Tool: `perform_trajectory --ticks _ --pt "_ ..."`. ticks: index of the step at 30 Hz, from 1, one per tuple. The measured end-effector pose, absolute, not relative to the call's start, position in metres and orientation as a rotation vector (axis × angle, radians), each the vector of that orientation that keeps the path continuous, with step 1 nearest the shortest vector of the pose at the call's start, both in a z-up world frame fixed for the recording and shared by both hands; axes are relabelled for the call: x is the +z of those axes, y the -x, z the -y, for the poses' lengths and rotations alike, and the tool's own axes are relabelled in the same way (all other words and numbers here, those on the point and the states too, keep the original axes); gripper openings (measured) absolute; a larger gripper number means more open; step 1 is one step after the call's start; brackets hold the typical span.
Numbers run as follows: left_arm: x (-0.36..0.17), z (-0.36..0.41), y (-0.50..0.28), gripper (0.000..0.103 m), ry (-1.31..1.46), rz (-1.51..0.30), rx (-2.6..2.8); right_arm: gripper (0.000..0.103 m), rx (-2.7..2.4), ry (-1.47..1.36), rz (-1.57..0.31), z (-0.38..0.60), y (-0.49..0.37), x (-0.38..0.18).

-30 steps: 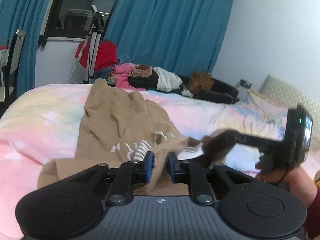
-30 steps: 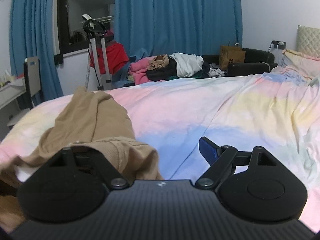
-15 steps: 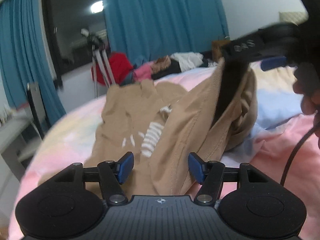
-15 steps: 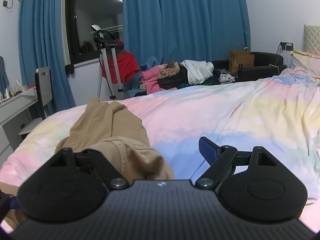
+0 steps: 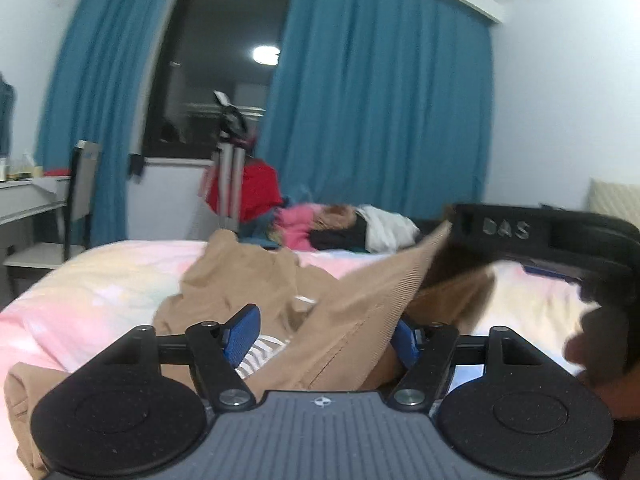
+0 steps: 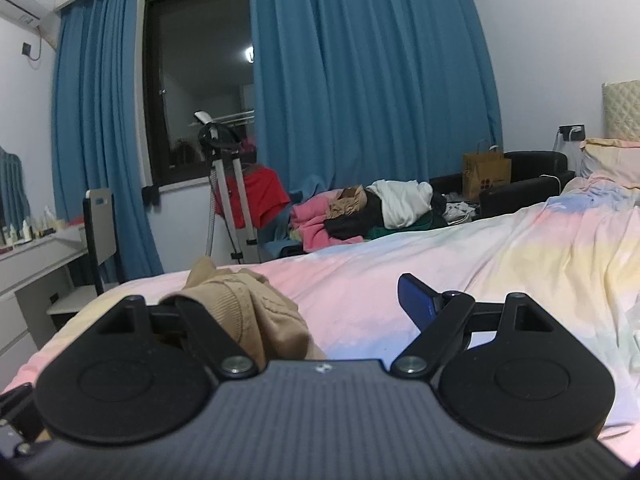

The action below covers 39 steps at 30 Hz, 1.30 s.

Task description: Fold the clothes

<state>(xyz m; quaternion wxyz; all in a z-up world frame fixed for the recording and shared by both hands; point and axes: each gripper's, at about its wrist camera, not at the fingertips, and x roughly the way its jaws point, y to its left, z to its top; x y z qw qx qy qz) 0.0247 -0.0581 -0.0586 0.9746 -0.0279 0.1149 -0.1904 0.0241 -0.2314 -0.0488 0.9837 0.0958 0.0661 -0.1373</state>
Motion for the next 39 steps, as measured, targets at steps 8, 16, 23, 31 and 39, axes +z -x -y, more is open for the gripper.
perform_trajectory --ticks 8,16,23,31,39 --pt "-0.045 0.022 -0.01 0.075 0.17 -0.163 -0.331 0.082 -0.303 -0.182 -0.184 0.235 -0.035 -0.053" --pt "-0.05 0.004 -0.02 0.076 0.237 -0.244 -0.335 0.082 -0.271 -0.188 -0.175 0.233 -0.03 -0.053" --pt "-0.058 0.052 0.007 0.08 0.008 -0.18 -0.51 0.082 -0.251 -0.222 -0.197 0.238 -0.031 -0.052" --pt "-0.059 0.028 -0.017 0.079 0.182 -0.219 -0.298 0.082 -0.229 -0.218 -0.188 0.233 -0.028 -0.049" --pt "-0.05 0.004 -0.013 0.08 0.202 -0.265 -0.219 0.082 -0.256 -0.212 -0.161 0.234 -0.024 -0.049"
